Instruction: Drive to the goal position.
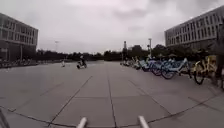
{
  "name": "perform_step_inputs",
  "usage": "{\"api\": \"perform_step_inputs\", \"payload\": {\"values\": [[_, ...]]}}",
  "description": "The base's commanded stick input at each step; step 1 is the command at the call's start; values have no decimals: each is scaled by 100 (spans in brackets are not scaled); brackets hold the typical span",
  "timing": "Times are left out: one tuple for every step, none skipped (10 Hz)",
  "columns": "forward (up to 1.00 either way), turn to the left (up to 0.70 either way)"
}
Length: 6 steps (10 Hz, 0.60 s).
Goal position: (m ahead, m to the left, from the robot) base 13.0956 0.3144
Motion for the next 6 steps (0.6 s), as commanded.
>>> {"api": "perform_step_inputs", "payload": {"values": [[100,-2],[100,-2],[100,-2],[100,-2],[100,-2],[100,-2]]}}
